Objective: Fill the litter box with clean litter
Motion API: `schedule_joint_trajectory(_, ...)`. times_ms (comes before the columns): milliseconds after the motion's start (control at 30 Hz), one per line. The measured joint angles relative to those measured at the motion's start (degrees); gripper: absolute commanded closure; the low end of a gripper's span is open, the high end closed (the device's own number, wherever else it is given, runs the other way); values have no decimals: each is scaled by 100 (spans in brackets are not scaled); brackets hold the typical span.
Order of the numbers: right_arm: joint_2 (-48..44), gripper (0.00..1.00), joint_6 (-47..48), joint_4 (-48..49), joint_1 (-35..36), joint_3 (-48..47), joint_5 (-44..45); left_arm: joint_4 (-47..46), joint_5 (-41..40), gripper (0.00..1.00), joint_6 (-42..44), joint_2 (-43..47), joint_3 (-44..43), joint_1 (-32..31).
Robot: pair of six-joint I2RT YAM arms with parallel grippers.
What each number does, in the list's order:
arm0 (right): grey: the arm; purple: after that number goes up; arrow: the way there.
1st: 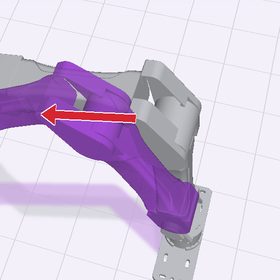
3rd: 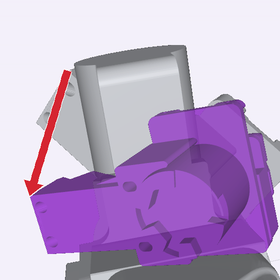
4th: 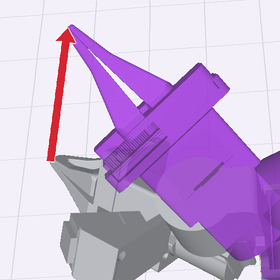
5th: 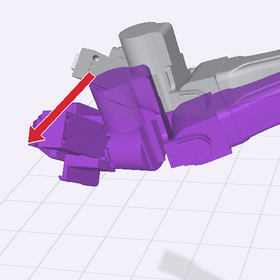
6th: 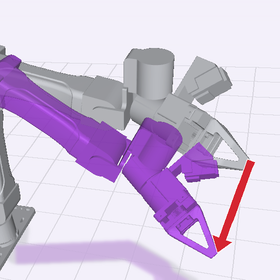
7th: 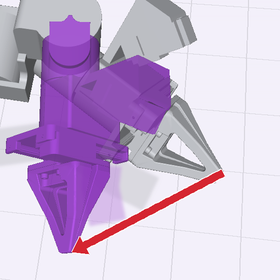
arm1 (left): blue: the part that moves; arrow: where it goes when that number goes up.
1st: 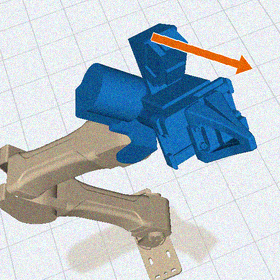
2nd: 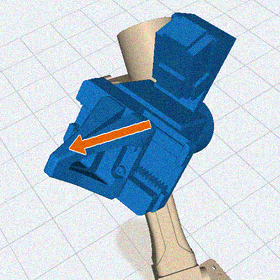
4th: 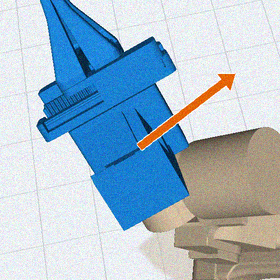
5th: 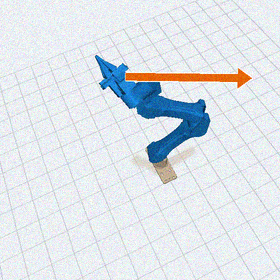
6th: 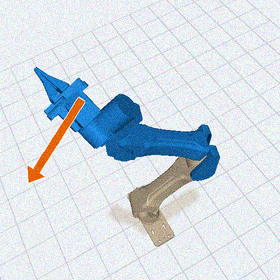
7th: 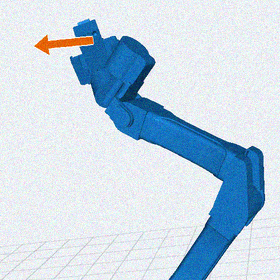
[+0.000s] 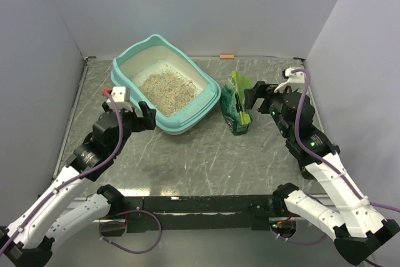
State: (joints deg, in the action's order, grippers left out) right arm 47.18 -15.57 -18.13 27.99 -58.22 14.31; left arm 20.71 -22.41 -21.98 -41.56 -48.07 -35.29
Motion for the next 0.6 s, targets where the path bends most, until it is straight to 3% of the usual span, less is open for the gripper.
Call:
schedule_joint_trajectory(233,186,0,24,-57,0,-9,109,-348,4,3,48,640,575,0)
schedule_joint_trajectory(600,1248,0,225,-841,0,-977,555,-219,-81,3,4,389,573,2)
